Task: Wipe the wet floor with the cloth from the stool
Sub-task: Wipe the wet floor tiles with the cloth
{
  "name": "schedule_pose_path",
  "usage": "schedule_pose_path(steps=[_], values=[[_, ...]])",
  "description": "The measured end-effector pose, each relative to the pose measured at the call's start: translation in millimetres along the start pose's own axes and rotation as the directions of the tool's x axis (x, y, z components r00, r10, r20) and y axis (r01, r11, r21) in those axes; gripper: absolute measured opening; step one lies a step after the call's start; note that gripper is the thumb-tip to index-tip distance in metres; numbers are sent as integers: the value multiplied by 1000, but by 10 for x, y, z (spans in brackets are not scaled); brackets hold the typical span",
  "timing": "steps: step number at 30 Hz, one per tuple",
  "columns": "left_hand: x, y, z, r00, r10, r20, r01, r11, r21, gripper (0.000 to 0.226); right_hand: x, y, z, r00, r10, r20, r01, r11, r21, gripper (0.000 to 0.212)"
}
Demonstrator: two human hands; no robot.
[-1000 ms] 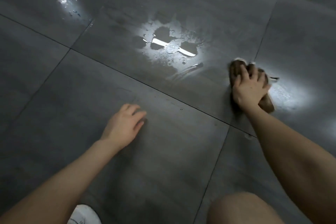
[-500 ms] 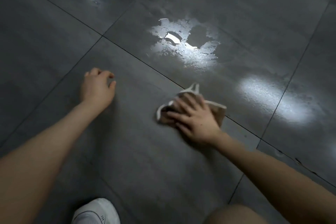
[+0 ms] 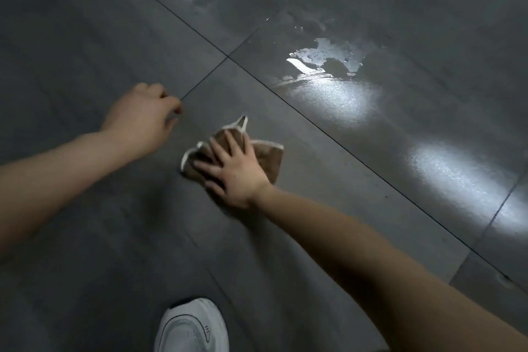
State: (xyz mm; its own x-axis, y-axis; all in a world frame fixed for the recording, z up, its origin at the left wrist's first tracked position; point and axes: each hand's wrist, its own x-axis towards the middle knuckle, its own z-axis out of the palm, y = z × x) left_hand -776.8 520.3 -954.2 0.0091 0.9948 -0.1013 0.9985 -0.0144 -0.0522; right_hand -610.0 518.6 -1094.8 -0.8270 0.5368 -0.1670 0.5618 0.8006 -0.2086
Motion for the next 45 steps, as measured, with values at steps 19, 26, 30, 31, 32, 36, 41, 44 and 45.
schedule_pose_path(steps=[19,26,30,31,32,36,41,44,45], values=[[-516,-974,706,819,-573,4,487,692,-533,20,1297,-282,-173,971,238,-22,-238,971,10,55],[-449,-1335,846,774,-633,18,519,618,-590,20,-71,85,125,987,-148,-61,145,988,-51,41],[-384,-1279,942,790,-612,37,489,593,-639,20,87,1295,-292,695,703,-151,-702,709,68,54],[-366,-1268,960,797,-603,37,478,593,-648,20,340,1409,-414,541,834,-107,-826,551,121,55],[-345,-1261,967,801,-598,36,468,587,-661,20,657,1442,-516,448,892,-55,-879,451,152,57],[-231,-1227,909,799,-602,-16,425,583,-693,19,1936,847,-596,731,683,10,-682,728,70,58],[114,-1033,775,787,-613,-73,403,599,-692,21,1683,-349,-175,999,-38,-7,38,999,-38,50],[453,-744,786,848,-527,-51,334,607,-721,21,689,-65,-36,992,-123,-25,120,988,-97,48],[567,-612,782,871,-489,-47,307,617,-725,21,343,189,-44,996,-84,-10,81,986,-147,49]])
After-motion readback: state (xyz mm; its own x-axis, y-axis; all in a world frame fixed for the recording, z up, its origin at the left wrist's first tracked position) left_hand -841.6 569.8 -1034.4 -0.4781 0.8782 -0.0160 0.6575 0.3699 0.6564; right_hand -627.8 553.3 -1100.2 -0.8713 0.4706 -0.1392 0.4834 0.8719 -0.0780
